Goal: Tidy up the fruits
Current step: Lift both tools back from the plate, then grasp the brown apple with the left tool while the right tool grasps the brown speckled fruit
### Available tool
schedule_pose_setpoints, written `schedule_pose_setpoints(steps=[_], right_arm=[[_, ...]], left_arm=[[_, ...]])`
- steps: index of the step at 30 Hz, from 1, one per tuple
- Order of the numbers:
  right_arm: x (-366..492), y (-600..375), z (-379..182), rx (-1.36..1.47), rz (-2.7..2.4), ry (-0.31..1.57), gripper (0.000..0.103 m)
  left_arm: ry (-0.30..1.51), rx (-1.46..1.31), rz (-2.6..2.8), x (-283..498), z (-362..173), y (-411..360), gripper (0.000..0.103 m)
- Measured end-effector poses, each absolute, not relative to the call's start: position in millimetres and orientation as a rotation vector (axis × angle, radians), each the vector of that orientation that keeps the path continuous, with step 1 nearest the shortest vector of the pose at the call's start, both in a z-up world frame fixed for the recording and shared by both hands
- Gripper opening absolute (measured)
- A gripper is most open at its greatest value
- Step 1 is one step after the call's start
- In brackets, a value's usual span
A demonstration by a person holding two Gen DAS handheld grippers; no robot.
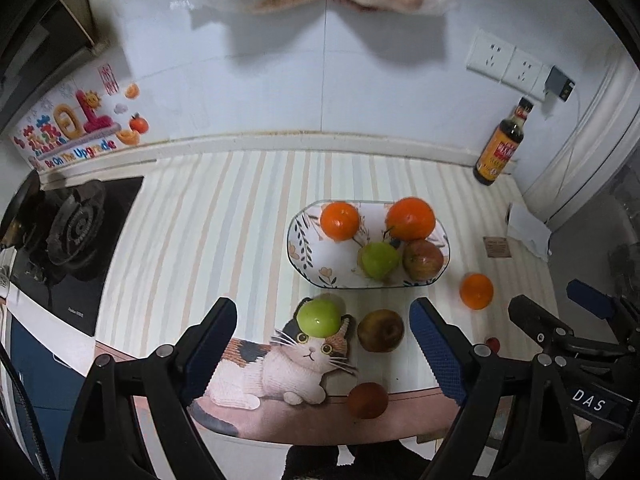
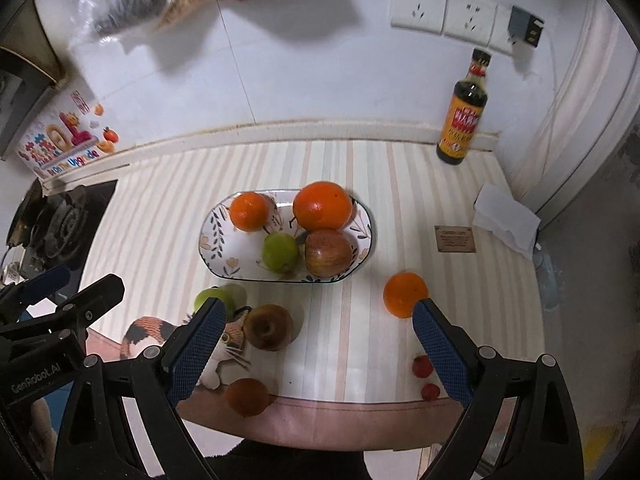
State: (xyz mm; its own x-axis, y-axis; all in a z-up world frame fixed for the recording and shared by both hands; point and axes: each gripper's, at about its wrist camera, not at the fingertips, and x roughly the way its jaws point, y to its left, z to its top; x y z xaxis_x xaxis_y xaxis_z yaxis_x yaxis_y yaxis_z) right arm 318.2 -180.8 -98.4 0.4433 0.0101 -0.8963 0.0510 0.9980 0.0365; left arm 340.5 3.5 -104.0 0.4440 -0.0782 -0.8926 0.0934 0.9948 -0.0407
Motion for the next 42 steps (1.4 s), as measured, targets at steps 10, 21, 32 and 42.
schedule_pose_setpoints(steps=[10, 21, 32, 42], right_arm=[[287.1, -178.9, -60.1, 0.051, -0.034, 1.025, 0.097], [279.8, -182.3, -52.9, 0.072, -0.027, 1.017, 0.097], [298.3, -187.0, -122.2, 0.176, 0.026, 1.199, 0.097], [314.8, -153.8, -263.8, 0.235, 0.152, 1.551, 0.097]], left_arm=[[1.028, 0.031, -0.098, 317.4, -76.1, 1.5, 0.088], [1.015, 0.050, -0.060, 313.9, -82.0, -1.0, 0.088], [1.094, 0.079, -0.007, 327.3, -122.3, 2.3, 0.092], [1.331, 0.077, 0.100, 336.4, -217.7, 37.1, 0.097]])
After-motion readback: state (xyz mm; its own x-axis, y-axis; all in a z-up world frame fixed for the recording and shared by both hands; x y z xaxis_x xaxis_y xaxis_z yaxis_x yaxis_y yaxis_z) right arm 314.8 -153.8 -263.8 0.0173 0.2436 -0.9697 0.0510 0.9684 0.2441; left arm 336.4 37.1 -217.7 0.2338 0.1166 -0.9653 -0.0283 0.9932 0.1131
